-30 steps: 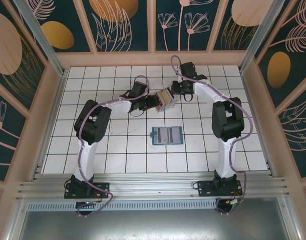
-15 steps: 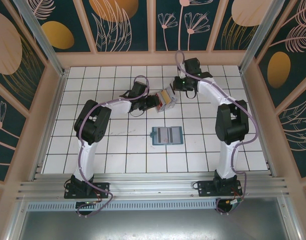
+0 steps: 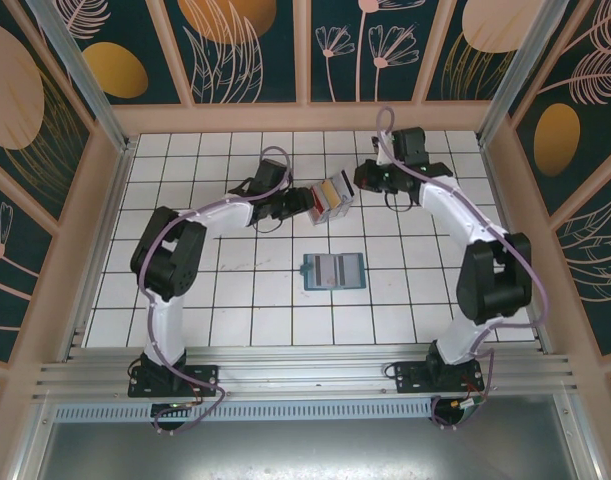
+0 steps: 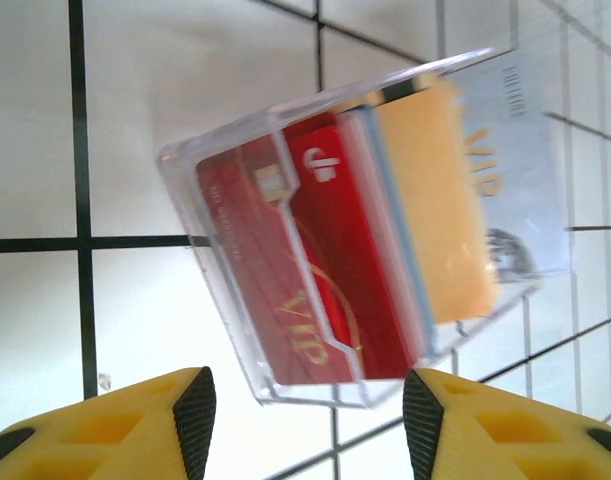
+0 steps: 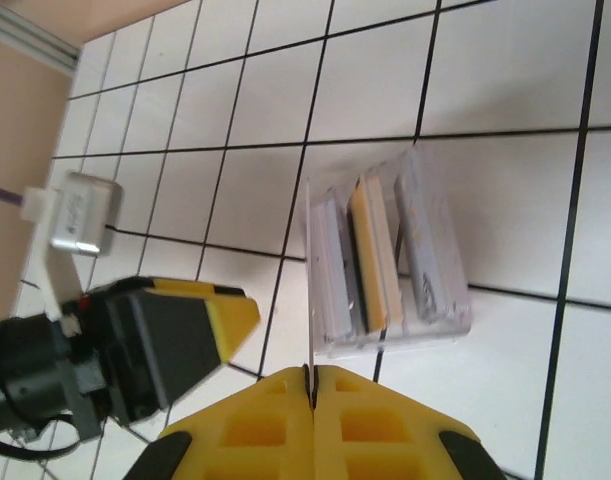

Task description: Put the credit cards into the card holder

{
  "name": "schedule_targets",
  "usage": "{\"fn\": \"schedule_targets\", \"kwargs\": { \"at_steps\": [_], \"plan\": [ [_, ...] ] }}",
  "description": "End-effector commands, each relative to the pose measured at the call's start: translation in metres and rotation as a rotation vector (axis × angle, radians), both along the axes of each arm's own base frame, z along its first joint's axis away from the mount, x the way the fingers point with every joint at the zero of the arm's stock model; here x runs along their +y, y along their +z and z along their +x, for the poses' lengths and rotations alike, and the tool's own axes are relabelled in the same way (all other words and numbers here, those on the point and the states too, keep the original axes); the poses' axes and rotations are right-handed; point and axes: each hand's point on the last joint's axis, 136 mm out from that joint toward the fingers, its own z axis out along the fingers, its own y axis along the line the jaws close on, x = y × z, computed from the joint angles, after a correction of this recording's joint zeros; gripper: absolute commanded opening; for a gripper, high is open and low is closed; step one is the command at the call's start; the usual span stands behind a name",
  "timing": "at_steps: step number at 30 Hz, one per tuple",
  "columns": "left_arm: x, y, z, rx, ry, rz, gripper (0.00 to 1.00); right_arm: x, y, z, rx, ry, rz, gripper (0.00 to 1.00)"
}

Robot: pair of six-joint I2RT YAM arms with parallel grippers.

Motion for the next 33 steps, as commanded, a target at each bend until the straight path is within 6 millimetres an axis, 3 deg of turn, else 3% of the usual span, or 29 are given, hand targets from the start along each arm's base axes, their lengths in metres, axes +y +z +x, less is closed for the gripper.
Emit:
{"fn": "schedule_targets", "kwargs": {
  "at_steps": [1,4,9,11,15,20,26,33],
  "plan": [
    [0.012,0.041,-0.008,-0.084,0.014,-0.012,0.55,0.0,0.021,-0.024,-0.044,0.0,0.08,0.03],
    [0.019,0.053,-0.026,-0.116,-0.001,-0.035,0.55,-0.005,0.012,-0.049,-0.028,-0.01,0.092,0.02],
    [0.029,0.056,-0.068,-0.151,-0.058,-0.1,0.55,-0.014,-0.019,-0.09,0.033,-0.031,0.098,0.02],
    [0.038,0.042,-0.09,-0.131,-0.071,-0.102,0.54,-0.016,-0.031,-0.105,0.059,-0.041,0.118,0.02],
    [0.047,0.031,-0.124,-0.124,-0.097,-0.115,0.54,-0.014,-0.052,-0.129,0.089,-0.049,0.154,0.03],
    [0.049,0.014,-0.159,-0.085,-0.149,-0.102,0.52,0.005,-0.08,-0.155,0.128,-0.037,0.167,0.03],
    [0.043,-0.002,-0.179,-0.04,-0.175,-0.074,0.5,0.017,-0.107,-0.166,0.165,-0.052,0.179,0.03],
    [0.033,-0.03,-0.184,0.037,-0.167,-0.049,0.44,0.016,-0.124,-0.165,0.173,-0.08,0.187,0.03]
  ]
}}
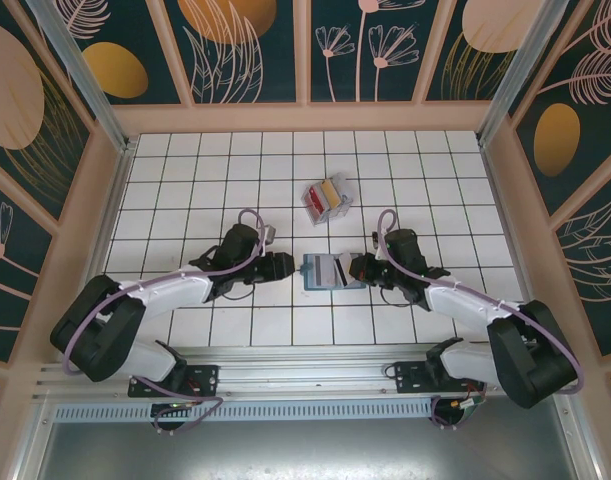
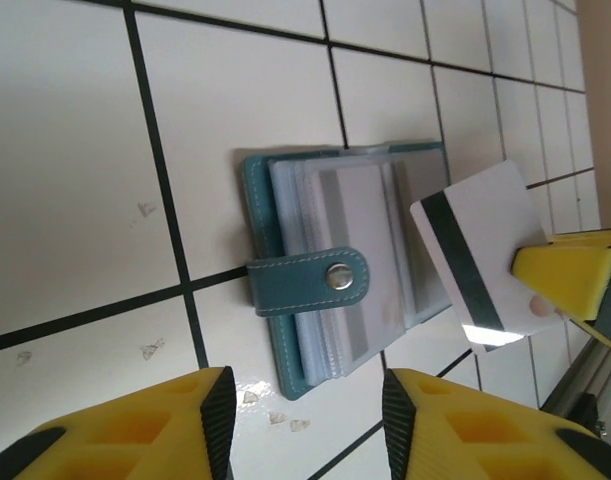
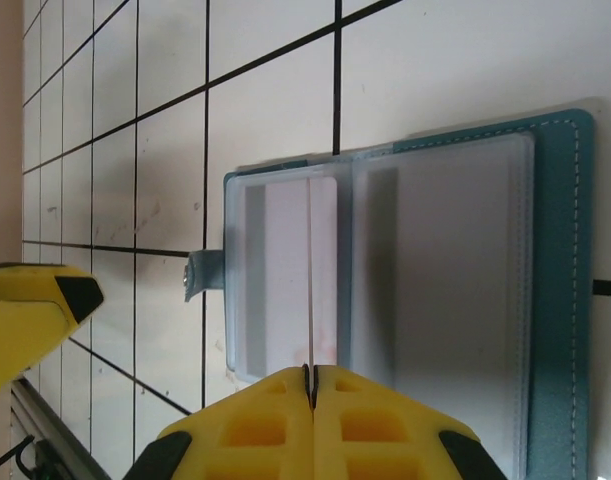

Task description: Put the credit cards into the card holder

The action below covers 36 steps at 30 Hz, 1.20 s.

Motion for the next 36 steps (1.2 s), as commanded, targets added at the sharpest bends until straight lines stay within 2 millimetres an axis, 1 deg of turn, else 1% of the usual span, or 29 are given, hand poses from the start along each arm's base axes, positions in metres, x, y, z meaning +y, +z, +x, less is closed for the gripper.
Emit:
{"fn": "schedule_targets", "kwargs": {
  "at_steps": [1,6,8,11,14,18,26,27,28,29,30,33,36],
  "plan": [
    [-0.007,-0.014,0.001,0.034,0.008,0.001,0.43,0.006,0.001,0.008,-0.033,-0.019,0.034,0.03],
    [-0.014,-0.026,0.001,0.072,0.006,0.022,0.42,0.008,-0.006,0.007,-0.022,-0.011,0.031,0.03],
    [-0.014,-0.031,0.001,0.085,0.015,0.039,0.42,0.007,-0.009,0.007,-0.019,-0.013,0.024,0.03],
    [-0.007,-0.044,0.0,0.126,0.054,0.087,0.42,0.007,-0.014,0.005,-0.005,-0.006,0.021,0.03],
    [-0.009,-0.051,-0.003,0.147,0.057,0.091,0.42,0.007,-0.018,0.003,0.004,-0.003,0.023,0.03],
    [-0.014,-0.056,-0.005,0.166,0.053,0.1,0.41,0.008,-0.022,0.003,0.011,-0.001,0.017,0.03],
    [-0.015,-0.065,-0.002,0.185,0.059,0.144,0.41,0.01,-0.025,0.004,0.017,0.004,0.02,0.03],
    [-0.015,-0.065,-0.002,0.186,0.058,0.145,0.4,0.009,-0.026,0.004,0.017,0.004,0.02,0.03],
    [-0.017,-0.064,-0.001,0.184,0.054,0.14,0.36,0.01,-0.026,0.004,0.016,0.004,0.02,0.03],
    [-0.016,-0.074,-0.004,0.207,0.049,0.158,0.33,0.01,-0.026,0.005,0.016,0.004,0.021,0.03],
    [-0.016,-0.076,-0.004,0.211,0.044,0.157,0.32,0.01,-0.027,0.004,0.019,0.004,0.019,0.03],
    [-0.019,-0.082,-0.006,0.224,0.036,0.161,0.32,0.01,-0.029,0.004,0.02,0.006,0.021,0.03],
    [-0.021,-0.083,-0.006,0.226,0.03,0.161,0.32,0.01,-0.03,0.005,0.019,0.004,0.022,0.03]
  ]
}}
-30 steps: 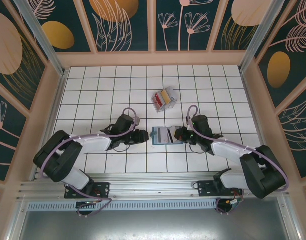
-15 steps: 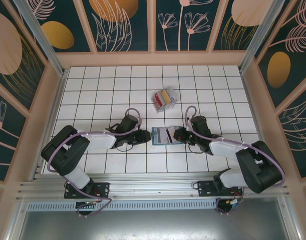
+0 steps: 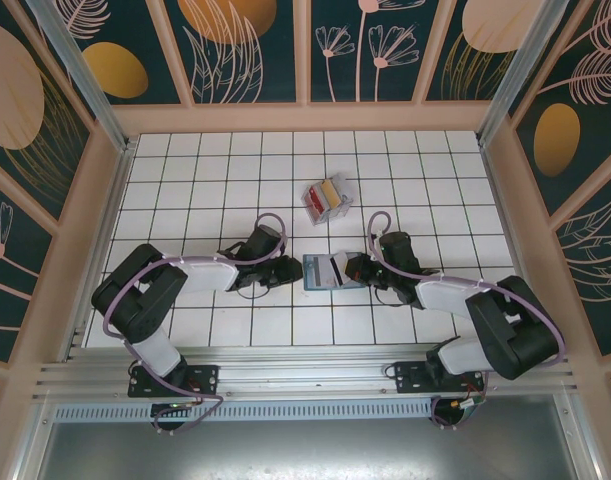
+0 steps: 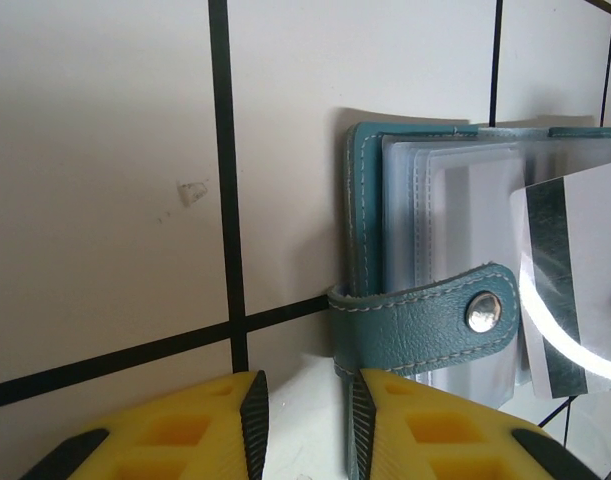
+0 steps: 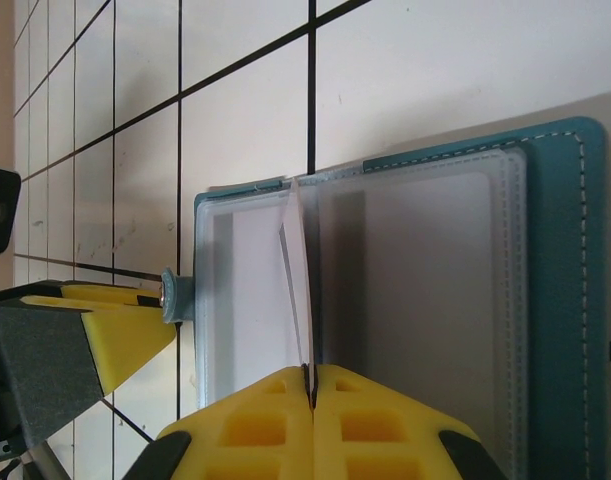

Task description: Put the credit cards into the card holder

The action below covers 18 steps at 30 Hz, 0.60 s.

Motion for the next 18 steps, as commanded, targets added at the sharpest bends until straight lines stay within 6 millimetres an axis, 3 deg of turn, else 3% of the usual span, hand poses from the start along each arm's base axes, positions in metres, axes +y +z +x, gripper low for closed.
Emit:
{"fn": "schedule_targets", "kwargs": {
  "at_steps": [1,18],
  "plan": [
    [-0.0011,-0.0276,-0.0108,0.053,-0.021,0.052,0.32,0.0022,-0.0083,-0.0067,0.02,0.014,0.003,0.03],
    [-0.0063,-0.0249,-0.0104,0.05,-0.029,0.045,0.31,0.0078,-0.0135,0.0009,0.01,0.005,-0.003,0.03]
  ]
}}
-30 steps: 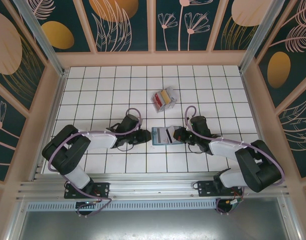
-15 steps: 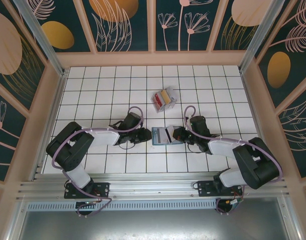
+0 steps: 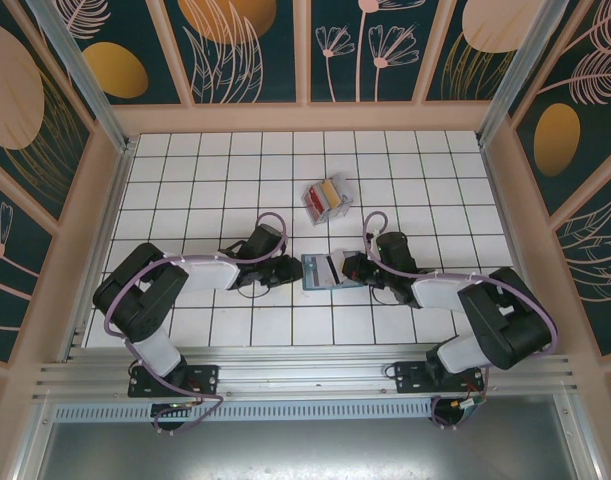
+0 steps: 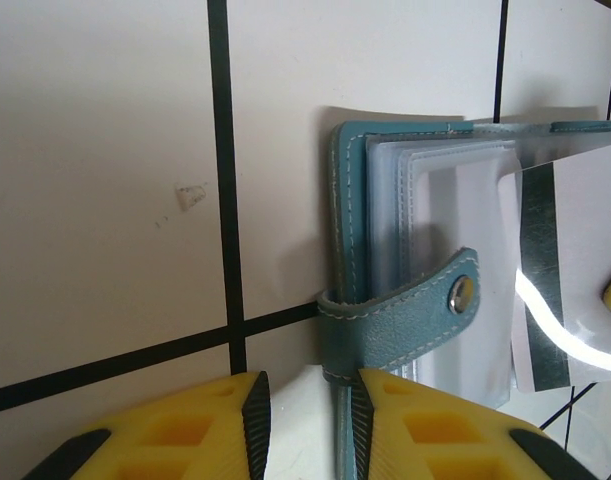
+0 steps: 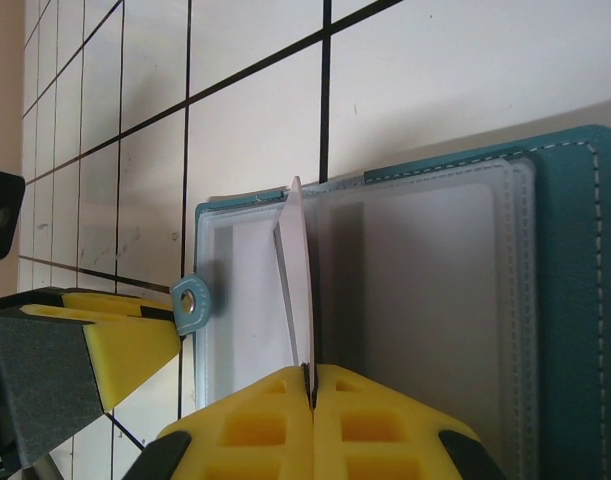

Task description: Put the credit cards into the card holder

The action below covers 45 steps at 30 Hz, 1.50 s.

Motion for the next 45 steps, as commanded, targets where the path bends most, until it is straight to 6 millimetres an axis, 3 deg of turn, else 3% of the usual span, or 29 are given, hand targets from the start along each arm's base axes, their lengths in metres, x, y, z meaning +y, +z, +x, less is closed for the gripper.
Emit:
{"fn": "schedule_targets", "kwargs": {
  "at_steps": [1,21,29,36,45],
  "plan": [
    [-0.006,-0.024,-0.011,0.039,-0.028,0.037,0.31,0.001,-0.008,-0.003,0.022,-0.002,-0.014,0.03],
    [-0.013,-0.021,-0.01,0.033,-0.039,0.031,0.28,0.01,-0.022,-0.005,0.036,-0.051,-0.034,0.03],
    [-0.015,-0.019,-0.009,0.03,-0.042,0.027,0.27,0.007,-0.03,-0.008,0.032,-0.06,-0.052,0.03],
    [-0.017,-0.017,-0.006,0.026,-0.043,0.027,0.27,-0.007,-0.028,-0.003,-0.029,-0.114,-0.089,0.02],
    [-0.016,-0.016,-0.006,0.022,-0.04,0.031,0.27,0.012,-0.044,-0.011,0.027,-0.041,-0.06,0.02]
  ]
}}
